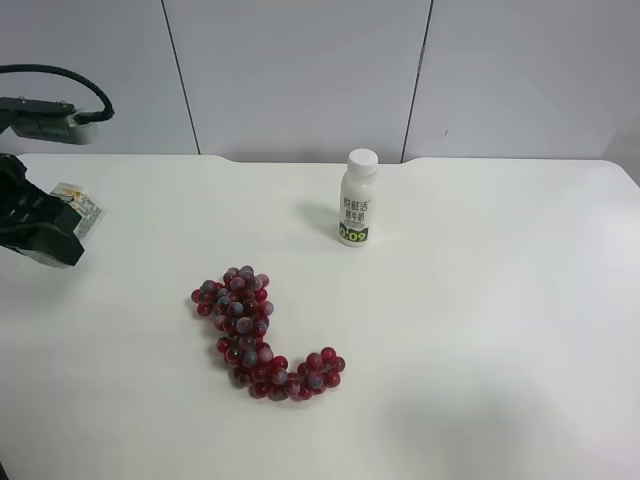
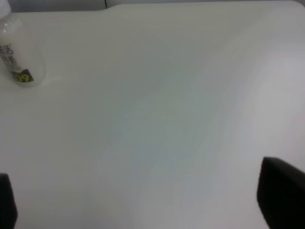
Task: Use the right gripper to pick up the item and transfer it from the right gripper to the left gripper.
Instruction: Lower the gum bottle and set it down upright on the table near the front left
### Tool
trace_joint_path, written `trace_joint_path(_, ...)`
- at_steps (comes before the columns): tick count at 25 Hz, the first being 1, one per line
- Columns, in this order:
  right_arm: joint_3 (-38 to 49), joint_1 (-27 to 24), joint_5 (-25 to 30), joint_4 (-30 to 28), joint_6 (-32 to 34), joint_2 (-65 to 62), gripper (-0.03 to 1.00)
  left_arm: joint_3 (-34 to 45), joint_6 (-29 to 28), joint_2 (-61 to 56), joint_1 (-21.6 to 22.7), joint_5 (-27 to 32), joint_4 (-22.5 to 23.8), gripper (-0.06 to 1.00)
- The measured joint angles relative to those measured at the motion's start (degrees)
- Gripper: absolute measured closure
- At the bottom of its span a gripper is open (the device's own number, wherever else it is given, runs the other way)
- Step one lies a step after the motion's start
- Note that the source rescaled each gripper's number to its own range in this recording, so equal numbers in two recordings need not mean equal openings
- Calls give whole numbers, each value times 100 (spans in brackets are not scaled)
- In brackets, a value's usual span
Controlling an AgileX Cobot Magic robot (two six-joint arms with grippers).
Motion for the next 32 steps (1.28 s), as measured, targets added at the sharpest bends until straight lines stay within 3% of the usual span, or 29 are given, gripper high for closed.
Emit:
trace_joint_path(14,0,0,0,0,0,0,-3,-35,0,1912,102,-1743,-62,94)
trace_joint_path(25,0,0,0,0,0,0,-3,-35,18,2347,102,-2005,-71,92)
trace_joint_path(26,0,0,0,0,0,0,-3,-35,18,2347,102,-2005,-71,84)
trace_joint_path(28,0,0,0,0,0,0,-3,-35,18,2347,102,-2005,-76,40)
trace_joint_path(29,0,0,0,0,0,0,-3,-35,18,2347,102,-2005,-76,23)
trace_joint_path(30,0,0,0,0,0,0,-3,-35,13,2347,102,-2005,-76,10)
trace_joint_path(32,0,0,0,0,0,0,-3,-35,1,2347,102,-1993,-76,-1)
